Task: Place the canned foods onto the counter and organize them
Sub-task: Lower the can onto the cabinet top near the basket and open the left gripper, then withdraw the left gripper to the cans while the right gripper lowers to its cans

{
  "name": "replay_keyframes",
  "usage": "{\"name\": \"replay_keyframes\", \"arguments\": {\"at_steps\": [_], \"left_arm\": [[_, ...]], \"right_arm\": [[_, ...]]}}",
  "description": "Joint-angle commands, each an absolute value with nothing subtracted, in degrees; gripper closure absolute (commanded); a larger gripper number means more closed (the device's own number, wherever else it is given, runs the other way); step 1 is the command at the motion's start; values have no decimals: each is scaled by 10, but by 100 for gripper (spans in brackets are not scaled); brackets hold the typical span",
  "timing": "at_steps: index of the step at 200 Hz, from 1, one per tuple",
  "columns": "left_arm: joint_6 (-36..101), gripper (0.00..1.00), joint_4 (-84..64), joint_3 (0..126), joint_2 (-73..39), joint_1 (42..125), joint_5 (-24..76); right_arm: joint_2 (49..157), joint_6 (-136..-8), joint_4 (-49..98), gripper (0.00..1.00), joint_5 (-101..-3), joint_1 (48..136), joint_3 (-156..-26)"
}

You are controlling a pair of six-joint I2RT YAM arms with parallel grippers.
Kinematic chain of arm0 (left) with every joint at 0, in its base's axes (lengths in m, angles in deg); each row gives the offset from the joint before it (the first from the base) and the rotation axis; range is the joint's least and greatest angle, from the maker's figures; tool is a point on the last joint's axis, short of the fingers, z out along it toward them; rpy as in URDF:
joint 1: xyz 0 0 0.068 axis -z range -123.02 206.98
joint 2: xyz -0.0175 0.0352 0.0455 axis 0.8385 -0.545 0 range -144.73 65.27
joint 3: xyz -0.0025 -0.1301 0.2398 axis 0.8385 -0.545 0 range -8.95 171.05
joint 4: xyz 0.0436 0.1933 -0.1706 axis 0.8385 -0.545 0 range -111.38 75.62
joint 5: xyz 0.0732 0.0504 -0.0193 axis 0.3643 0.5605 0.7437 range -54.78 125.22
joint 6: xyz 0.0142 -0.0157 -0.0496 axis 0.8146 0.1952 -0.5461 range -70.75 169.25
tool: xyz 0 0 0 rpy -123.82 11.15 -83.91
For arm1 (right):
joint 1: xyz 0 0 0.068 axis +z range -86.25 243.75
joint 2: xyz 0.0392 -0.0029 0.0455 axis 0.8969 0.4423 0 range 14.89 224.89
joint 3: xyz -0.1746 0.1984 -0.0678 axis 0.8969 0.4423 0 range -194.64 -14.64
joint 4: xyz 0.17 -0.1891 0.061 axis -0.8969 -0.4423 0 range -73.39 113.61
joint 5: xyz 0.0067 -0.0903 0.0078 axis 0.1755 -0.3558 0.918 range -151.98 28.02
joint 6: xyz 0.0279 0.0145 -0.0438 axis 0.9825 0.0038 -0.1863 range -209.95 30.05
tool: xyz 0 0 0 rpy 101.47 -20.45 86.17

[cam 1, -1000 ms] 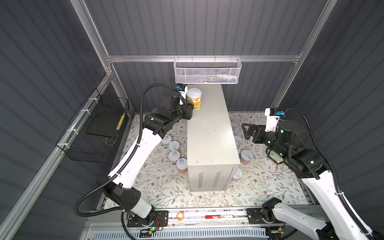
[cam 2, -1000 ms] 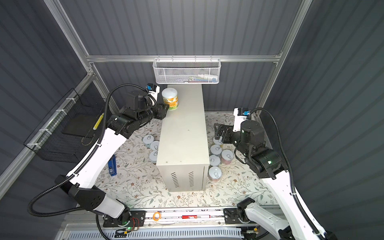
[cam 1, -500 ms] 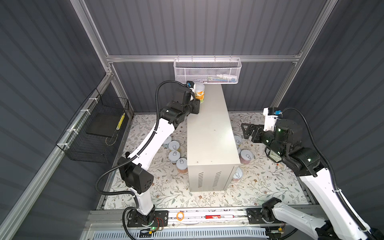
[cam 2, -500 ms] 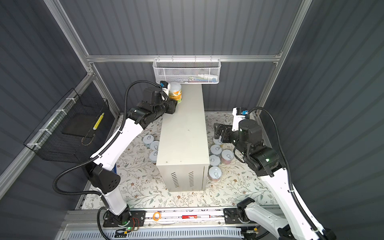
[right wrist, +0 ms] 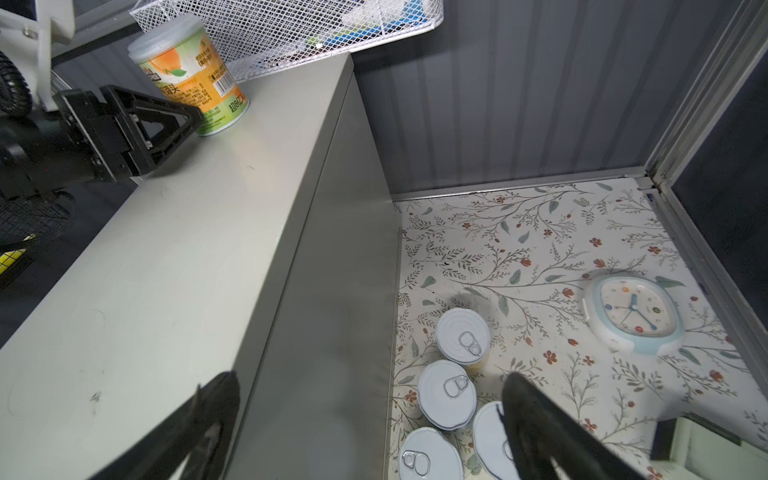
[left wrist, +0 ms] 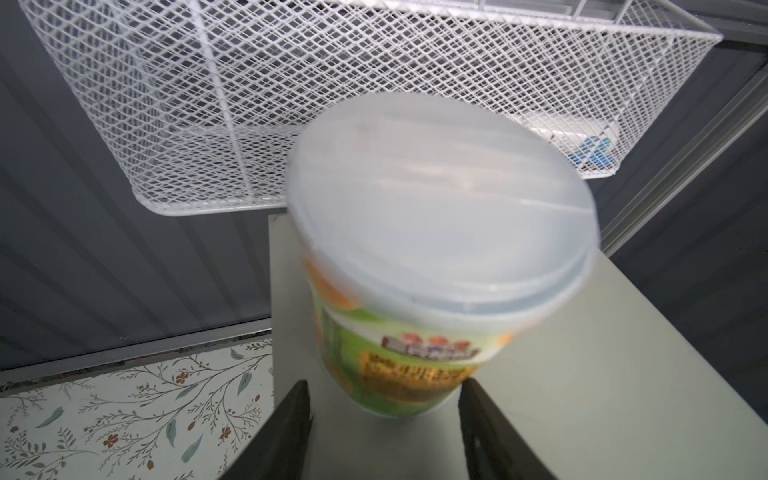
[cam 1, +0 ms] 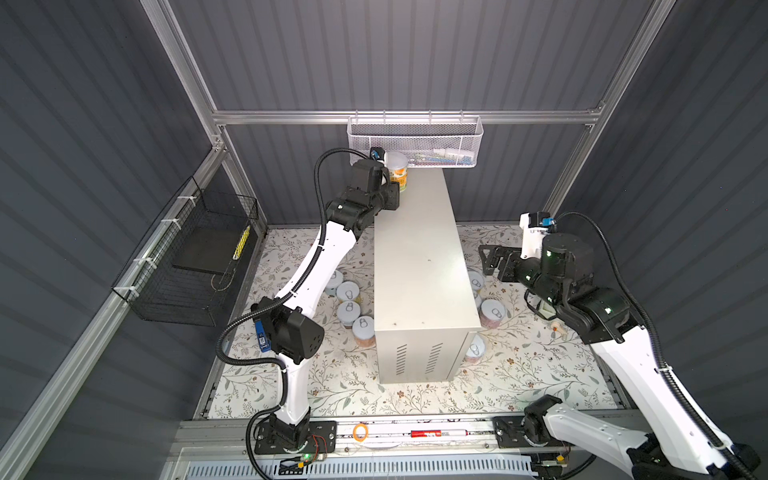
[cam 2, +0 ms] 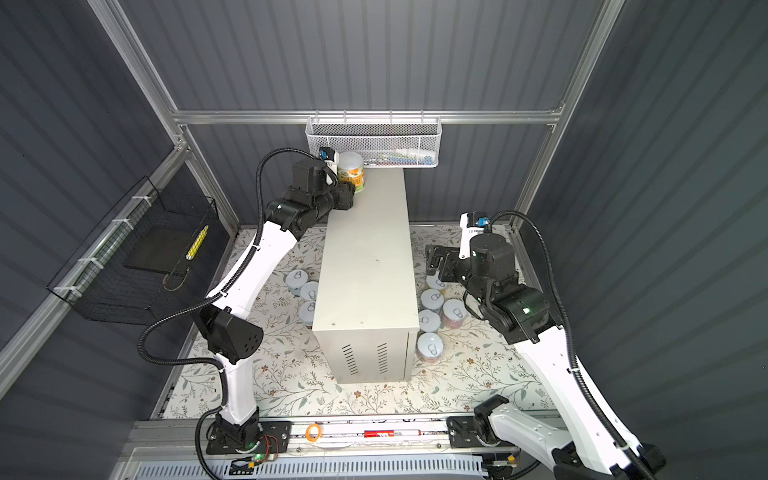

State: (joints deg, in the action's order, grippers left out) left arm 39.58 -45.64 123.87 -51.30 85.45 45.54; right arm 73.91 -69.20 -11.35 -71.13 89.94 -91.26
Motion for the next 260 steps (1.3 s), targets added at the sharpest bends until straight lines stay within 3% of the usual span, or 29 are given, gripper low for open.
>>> {"name": "replay_keyframes", "arguments": {"at_steps": [1, 66, 90, 105, 111, 159, 184, 215, 260], "left_arm": [[384, 41, -470, 1271, -533, 847, 459], [385, 37, -470, 1275, -535, 840, 459], [402, 23, -463, 1235, -493, 839, 451], [410, 11, -466, 1204, -455, 841, 455], [412, 1, -472, 1193, -439, 841, 459], [409, 1, -533, 1073, -284, 845, 488], [410, 1, -510, 935, -174, 846, 489], [381, 1, -559, 836, -77, 846, 562], [362, 1, -551, 630, 75, 846, 550]], "right_arm": [[742, -703, -114, 1, -721, 898, -931], [748, -704, -115, 1, -719, 894, -929], [738, -704, -117, 1, -721, 887, -925], [725, -704, -124, 1, -726, 880, -921], [719, -704, -128, 1, -728, 874, -919], [641, -688, -174, 1, -737, 824, -845], [601, -670, -206, 1, -748, 820, -790], [543, -645, -239, 1, -748, 820, -732], [492, -621, -286, 1, -748, 821, -683]]}}
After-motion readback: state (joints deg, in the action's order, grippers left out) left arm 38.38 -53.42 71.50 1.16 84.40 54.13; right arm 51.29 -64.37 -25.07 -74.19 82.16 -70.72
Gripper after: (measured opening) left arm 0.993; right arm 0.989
